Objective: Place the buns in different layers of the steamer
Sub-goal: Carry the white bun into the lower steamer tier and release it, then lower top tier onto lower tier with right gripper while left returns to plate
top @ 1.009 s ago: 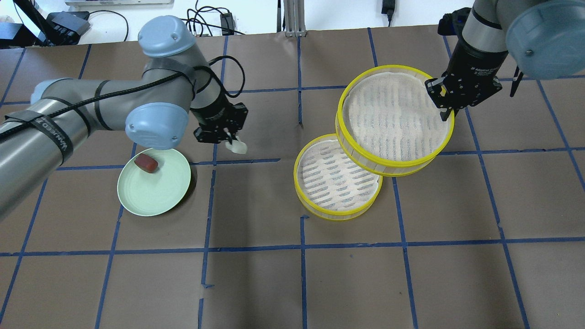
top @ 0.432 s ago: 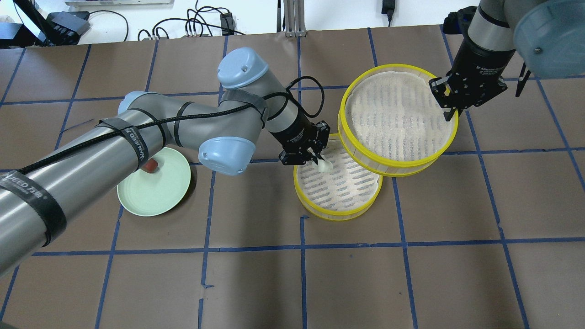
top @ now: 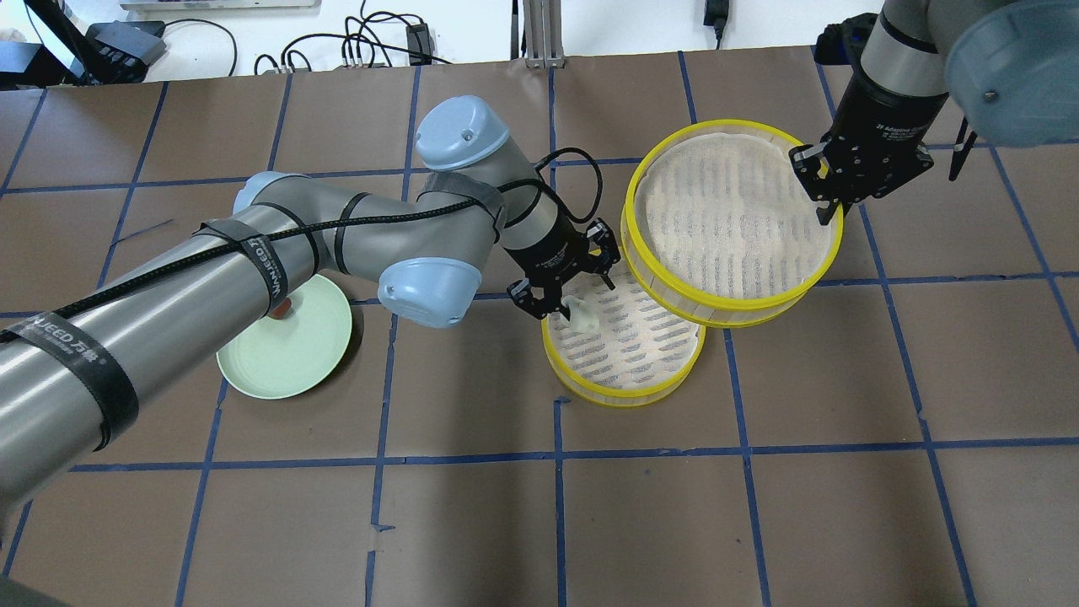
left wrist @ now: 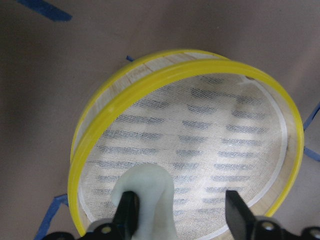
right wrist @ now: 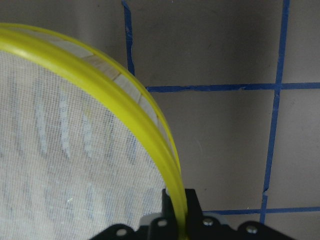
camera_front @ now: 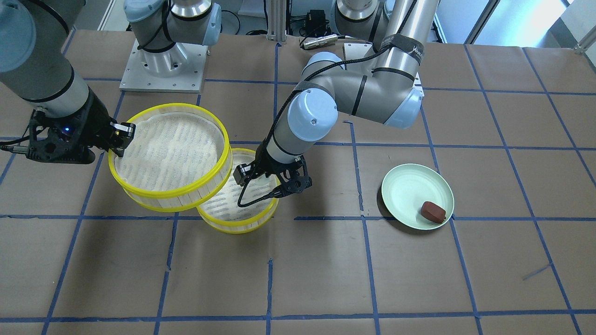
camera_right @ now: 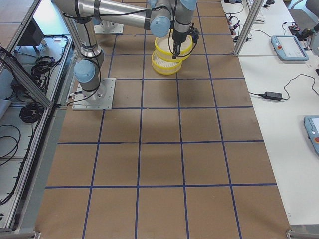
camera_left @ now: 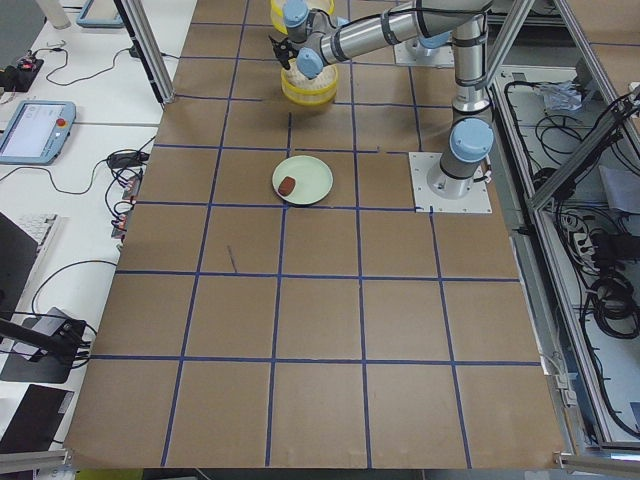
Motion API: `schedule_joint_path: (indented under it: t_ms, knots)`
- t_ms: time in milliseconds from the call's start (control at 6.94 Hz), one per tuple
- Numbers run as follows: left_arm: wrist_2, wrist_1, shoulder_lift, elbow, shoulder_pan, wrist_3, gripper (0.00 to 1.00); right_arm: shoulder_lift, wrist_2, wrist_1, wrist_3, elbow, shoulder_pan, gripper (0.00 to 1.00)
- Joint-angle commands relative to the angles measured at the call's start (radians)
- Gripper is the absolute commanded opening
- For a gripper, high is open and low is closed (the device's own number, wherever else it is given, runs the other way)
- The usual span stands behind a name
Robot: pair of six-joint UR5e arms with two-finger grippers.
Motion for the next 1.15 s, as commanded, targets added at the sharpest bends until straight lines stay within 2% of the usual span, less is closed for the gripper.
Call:
schedule_joint_path:
  t_ms: [0,288,432,721,1009]
  knots:
    - [0.003,-0.003,0.004,0.002,0.001,-0.002,0.95,0.0,0.001,-0.002,0.001,0.001,0.001,0.09]
    - [0.032,-0.007,0.011,0.008,0.004,0.004,0.95,0.0,0.0,0.0,0.001,0.004,0.001,0.09]
    - [0.143,-0.018,0.024,0.004,0.027,0.006,0.97,-0.002,-0.002,0.003,0.01,0.007,0.012,0.09]
    - [0.248,-0.044,0.056,-0.007,0.21,0.046,0.97,0.012,0.011,-0.002,0.033,0.036,0.065,0.08]
    - [0.469,-0.052,0.067,-0.011,0.333,0.256,0.97,0.038,0.012,-0.05,0.055,0.087,0.133,0.08]
